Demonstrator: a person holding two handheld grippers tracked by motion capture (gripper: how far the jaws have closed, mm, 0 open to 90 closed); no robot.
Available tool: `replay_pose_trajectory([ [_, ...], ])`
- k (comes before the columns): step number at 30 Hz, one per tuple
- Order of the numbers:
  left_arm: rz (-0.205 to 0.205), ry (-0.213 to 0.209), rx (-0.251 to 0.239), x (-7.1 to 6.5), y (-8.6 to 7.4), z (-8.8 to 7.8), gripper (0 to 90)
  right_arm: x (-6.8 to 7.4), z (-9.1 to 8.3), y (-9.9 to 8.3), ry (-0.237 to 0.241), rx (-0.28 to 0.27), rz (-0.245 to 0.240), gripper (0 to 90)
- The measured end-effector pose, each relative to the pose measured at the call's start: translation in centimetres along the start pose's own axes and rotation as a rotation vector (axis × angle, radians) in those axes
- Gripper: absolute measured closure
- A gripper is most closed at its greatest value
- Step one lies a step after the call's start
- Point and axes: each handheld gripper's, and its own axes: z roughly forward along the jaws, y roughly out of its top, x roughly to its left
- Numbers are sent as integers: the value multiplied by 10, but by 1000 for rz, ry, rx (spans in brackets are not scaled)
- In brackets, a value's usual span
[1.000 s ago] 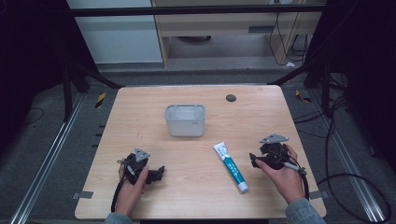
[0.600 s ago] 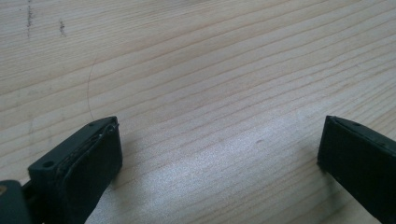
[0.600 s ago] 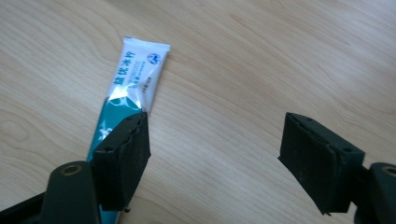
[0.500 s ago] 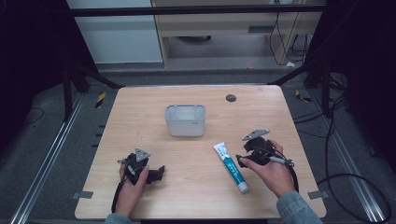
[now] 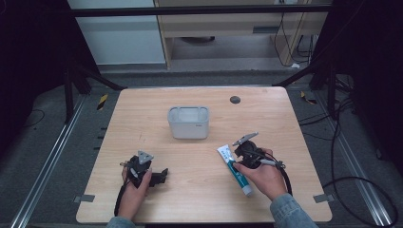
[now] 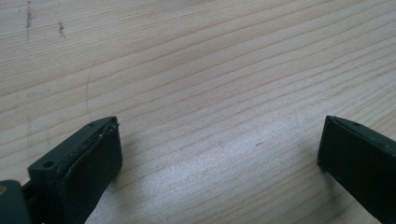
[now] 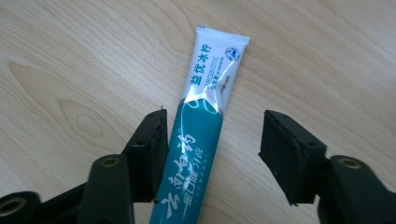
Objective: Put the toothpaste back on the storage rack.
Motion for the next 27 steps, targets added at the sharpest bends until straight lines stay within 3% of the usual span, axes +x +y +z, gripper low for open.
replay_pose_trajectory([
  [6,5,-5,-2,-1,2,2,0,-1,14,4,11,46,20,486],
  [11,6,-6,-1,-2,2,2,0,5,30,9,18,83,33,456],
  [17,9,-10,-1,-3,2,2,0,10,44,11,17,97,45,407],
  [27,19,-21,-2,-5,4,4,0,8,58,14,-3,115,64,454],
])
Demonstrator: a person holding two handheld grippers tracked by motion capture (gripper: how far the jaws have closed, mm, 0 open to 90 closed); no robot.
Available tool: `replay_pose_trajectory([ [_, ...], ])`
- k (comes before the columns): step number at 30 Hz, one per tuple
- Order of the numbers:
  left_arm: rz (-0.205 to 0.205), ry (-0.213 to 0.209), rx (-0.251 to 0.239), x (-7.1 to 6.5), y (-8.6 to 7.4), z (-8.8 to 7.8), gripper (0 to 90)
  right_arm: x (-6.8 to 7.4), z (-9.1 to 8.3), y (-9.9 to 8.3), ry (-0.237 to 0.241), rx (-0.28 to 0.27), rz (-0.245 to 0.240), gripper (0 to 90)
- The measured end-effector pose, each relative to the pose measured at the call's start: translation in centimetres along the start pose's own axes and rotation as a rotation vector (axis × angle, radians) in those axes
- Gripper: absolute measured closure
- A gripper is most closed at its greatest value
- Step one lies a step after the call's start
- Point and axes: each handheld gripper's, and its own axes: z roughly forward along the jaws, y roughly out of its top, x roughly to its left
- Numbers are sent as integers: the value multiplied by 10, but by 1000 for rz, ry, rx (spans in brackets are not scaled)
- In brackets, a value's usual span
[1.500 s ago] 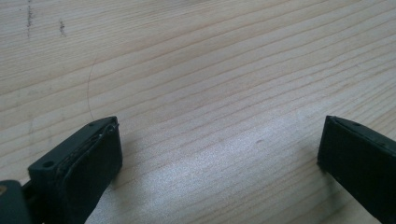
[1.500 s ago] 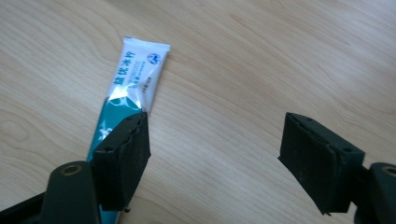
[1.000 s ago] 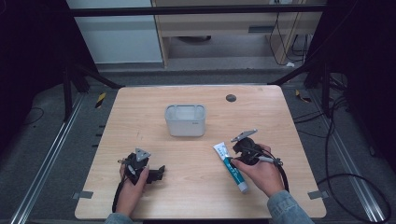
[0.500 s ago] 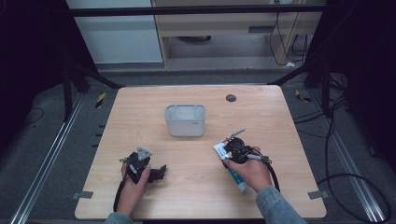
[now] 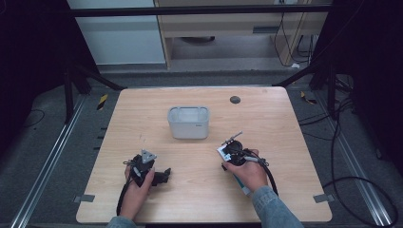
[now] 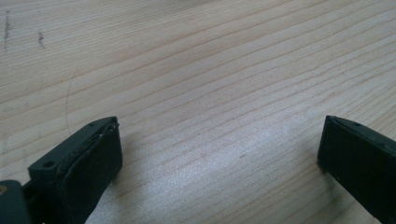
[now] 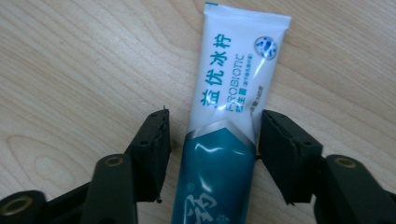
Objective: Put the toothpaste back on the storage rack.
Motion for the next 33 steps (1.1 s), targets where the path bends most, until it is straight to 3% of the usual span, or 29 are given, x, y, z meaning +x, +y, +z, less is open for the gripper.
replay_pose_trajectory([
  [7,-1,3,1,-1,0,0,0,-4,-1,-1,11,-4,15,515],
  [15,2,-1,0,-2,1,1,0,-7,-2,-1,22,2,-8,579],
  [24,7,-5,2,-3,1,1,0,-13,-3,0,45,20,14,643],
  [33,10,-10,0,-5,2,2,0,-14,-4,1,42,24,-19,677],
])
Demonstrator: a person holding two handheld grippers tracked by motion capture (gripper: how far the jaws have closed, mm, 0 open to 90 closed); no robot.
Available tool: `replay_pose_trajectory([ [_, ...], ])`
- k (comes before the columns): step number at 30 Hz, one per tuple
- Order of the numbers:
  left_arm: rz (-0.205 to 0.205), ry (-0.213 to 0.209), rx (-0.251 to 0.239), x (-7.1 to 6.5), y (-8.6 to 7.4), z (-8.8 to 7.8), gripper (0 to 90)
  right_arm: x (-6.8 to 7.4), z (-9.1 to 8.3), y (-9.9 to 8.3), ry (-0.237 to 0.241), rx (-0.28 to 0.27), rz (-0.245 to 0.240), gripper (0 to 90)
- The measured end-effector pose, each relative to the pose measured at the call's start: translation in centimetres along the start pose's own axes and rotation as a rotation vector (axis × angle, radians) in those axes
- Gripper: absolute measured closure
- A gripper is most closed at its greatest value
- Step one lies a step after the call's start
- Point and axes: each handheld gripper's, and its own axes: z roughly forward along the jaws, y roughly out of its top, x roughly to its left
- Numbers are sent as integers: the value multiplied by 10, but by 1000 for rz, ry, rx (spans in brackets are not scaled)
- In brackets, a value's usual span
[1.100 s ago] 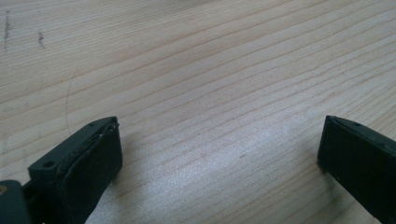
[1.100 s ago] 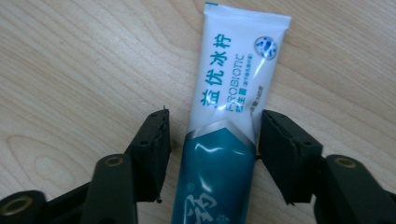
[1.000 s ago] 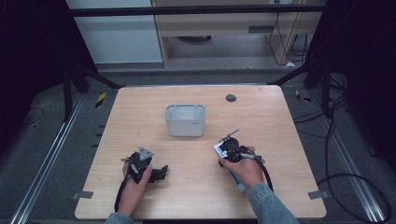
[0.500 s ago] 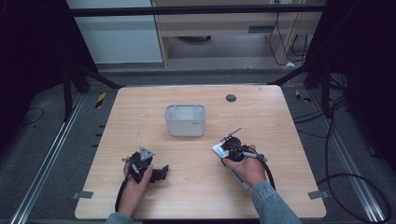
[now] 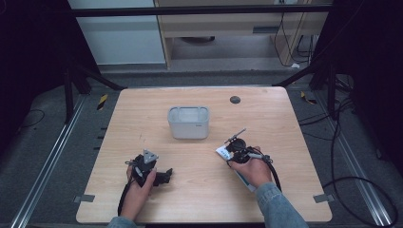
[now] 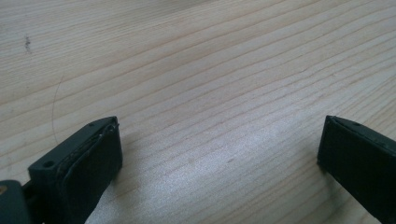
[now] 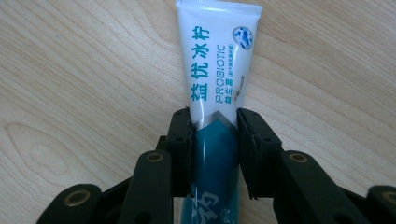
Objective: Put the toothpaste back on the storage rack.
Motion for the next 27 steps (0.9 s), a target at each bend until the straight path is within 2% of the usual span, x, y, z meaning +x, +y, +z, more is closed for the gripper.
replay_pose_trajectory([
  [2,1,0,2,0,0,0,0,0,-1,0,0,1,-10,690],
  [9,2,-1,2,0,0,0,0,0,-5,0,-2,-13,10,769],
  [14,1,-2,0,-1,0,0,0,-2,-7,1,9,-12,40,781],
  [24,0,-3,-2,-1,0,0,0,0,-20,-2,10,-38,32,789],
  [27,0,-3,-2,-1,0,0,0,-1,-29,-1,3,-58,25,790],
])
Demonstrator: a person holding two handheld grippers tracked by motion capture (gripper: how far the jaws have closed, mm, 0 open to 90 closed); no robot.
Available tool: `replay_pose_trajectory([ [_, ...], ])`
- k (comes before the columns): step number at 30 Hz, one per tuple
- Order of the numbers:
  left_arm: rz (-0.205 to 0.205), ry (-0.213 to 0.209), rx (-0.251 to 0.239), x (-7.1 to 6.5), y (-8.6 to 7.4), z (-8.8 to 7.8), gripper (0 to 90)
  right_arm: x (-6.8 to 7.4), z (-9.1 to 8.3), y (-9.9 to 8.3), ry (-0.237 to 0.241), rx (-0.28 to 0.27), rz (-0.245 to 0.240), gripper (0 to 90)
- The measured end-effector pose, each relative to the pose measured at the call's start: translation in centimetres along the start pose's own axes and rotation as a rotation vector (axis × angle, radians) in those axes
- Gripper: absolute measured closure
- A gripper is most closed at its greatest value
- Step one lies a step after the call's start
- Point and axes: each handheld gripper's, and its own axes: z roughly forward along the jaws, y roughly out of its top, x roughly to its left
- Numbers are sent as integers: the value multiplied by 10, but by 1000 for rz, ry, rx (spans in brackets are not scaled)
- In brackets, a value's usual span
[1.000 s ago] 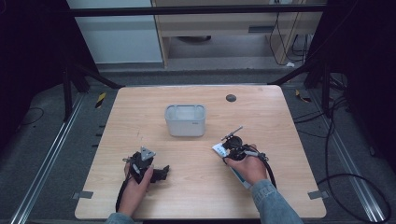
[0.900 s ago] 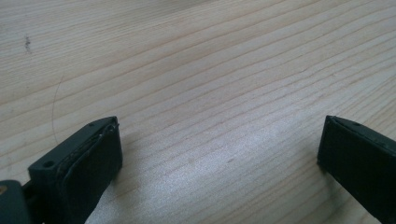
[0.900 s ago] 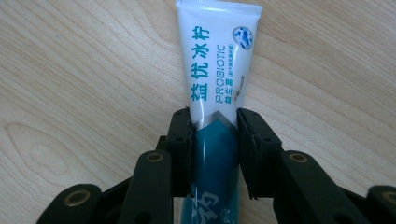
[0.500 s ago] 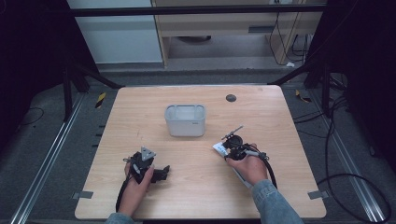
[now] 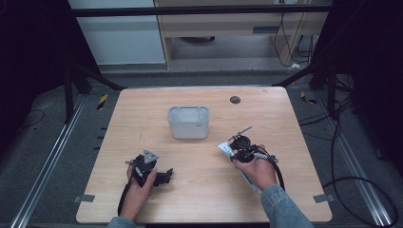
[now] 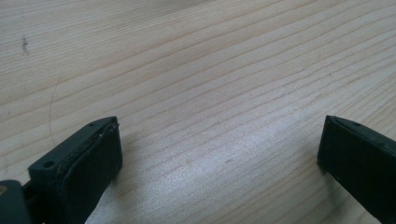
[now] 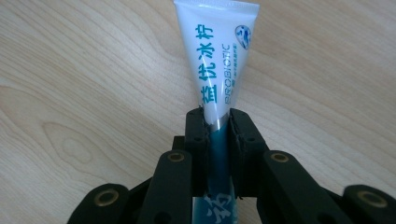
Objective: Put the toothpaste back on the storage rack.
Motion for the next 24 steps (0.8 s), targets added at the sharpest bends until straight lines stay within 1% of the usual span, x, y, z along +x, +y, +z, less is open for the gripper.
replay_pose_trajectory([
  [9,4,-4,0,0,0,0,0,-7,-23,13,-30,-59,-10,790],
  [11,5,-4,0,0,0,0,0,-9,-27,16,-32,-80,-11,790],
  [15,8,-6,0,0,0,0,0,-15,-35,22,-41,-116,7,791],
  [19,9,-6,0,0,0,0,0,-19,-42,27,-53,-135,24,791],
  [22,9,-6,0,0,0,0,0,-20,-51,35,-68,-153,19,791],
  [24,9,-6,0,0,0,0,0,-21,-56,39,-69,-173,14,791],
])
